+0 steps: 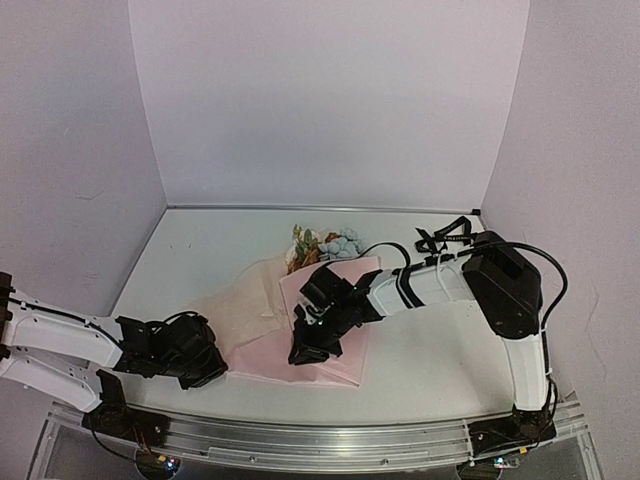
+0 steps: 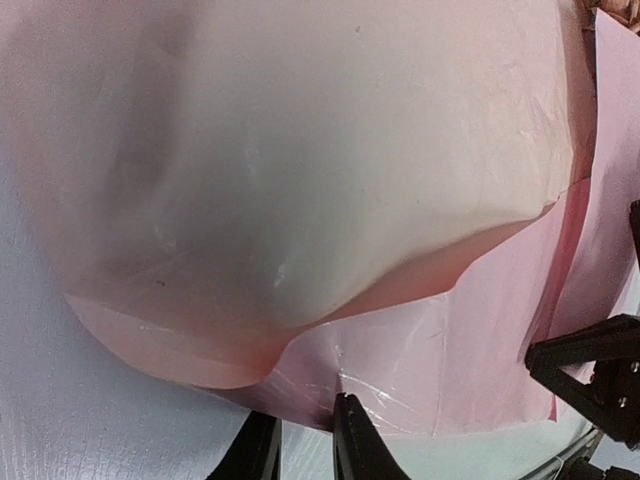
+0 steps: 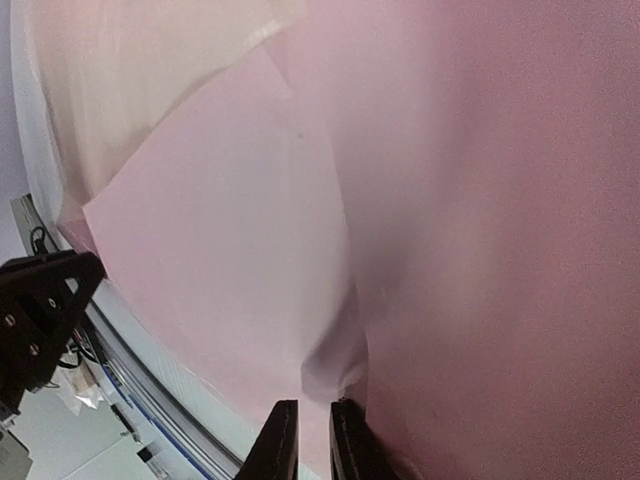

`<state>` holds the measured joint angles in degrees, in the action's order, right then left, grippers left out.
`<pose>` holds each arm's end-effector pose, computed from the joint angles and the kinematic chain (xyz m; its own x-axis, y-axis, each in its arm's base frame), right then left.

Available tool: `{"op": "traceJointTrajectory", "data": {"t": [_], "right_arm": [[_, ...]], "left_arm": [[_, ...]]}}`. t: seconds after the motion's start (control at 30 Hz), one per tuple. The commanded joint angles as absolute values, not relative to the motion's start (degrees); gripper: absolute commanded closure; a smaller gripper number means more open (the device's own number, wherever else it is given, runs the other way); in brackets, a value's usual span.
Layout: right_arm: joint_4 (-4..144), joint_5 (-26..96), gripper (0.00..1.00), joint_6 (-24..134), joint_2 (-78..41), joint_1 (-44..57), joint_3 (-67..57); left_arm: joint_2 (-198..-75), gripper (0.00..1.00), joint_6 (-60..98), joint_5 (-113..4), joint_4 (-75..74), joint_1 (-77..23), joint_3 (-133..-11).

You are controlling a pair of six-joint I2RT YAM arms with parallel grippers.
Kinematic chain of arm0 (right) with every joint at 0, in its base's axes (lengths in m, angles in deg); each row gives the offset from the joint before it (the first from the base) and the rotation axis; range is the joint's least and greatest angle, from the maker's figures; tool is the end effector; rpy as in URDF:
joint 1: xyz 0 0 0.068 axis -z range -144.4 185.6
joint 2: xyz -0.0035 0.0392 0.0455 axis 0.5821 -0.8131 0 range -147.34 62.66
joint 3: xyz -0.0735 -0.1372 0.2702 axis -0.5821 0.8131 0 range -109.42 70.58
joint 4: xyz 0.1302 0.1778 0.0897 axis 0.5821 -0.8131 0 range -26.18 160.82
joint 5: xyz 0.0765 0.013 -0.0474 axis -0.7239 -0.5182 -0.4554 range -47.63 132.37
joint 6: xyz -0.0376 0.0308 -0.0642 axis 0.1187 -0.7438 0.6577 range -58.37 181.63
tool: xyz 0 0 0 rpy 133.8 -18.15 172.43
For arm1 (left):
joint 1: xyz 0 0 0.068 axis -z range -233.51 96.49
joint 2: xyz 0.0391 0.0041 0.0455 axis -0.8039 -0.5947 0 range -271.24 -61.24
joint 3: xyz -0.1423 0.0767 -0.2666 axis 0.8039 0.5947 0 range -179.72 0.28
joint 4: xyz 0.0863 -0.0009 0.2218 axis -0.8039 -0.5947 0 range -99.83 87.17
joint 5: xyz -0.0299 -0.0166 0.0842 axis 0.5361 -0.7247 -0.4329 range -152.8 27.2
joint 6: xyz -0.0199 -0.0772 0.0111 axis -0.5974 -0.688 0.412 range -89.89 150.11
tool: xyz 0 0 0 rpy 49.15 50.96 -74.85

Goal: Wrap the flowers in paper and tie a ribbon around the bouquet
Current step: Pick up the two-thirds-folded wrapping paper from the center of the board, then fold the 2/3-folded wrapping paper at the center of the board.

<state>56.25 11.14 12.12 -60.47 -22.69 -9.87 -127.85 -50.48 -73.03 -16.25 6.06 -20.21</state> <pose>0.2115 0.4109 0.1511 -0.9524 -0.3042 -0.0195 -0.2318 0.6811 0.6945 0.0952 -0.1378 0.1530 -0.8636 -0.4468 -0.2338 -0.2995 0.8274 -0.4750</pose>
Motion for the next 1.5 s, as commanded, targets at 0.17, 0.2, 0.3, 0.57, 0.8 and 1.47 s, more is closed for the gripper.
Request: {"op": "traceJointTrajectory", "data": {"t": [0.17, 0.2, 0.3, 0.57, 0.8, 1.47], "right_arm": [[47.6, 13.5, 0.89, 19.6, -60.8, -24.7, -13.4], [47.2, 13.8, 0.89, 20.0, -61.0, -24.8, -13.5], [46.3, 14.5, 0.89, 20.9, -61.4, -25.0, -13.6], [45.1, 15.5, 0.89, 21.7, -62.8, -25.4, -14.5], [45.1, 14.4, 0.90, 21.5, -62.9, -25.5, -15.3], [50.4, -4.8, 0.90, 24.3, -50.1, -21.9, -12.5]], "left_arm": [[-126.3, 0.99, -45.1, -75.8, -15.9, 6.3, -22.4], [-125.4, 1.00, -44.4, -76.0, -15.9, 6.4, -22.5], [-122.2, 1.00, -42.3, -76.9, -15.8, 6.8, -23.1], [-117.4, 1.00, -33.4, -76.4, -11.0, 8.5, -24.9], [-119.4, 1.00, -23.3, -73.9, -4.4, 10.4, -28.6], [-129.0, 0.99, -11.0, -66.2, -0.3, 10.8, -35.3]]}}
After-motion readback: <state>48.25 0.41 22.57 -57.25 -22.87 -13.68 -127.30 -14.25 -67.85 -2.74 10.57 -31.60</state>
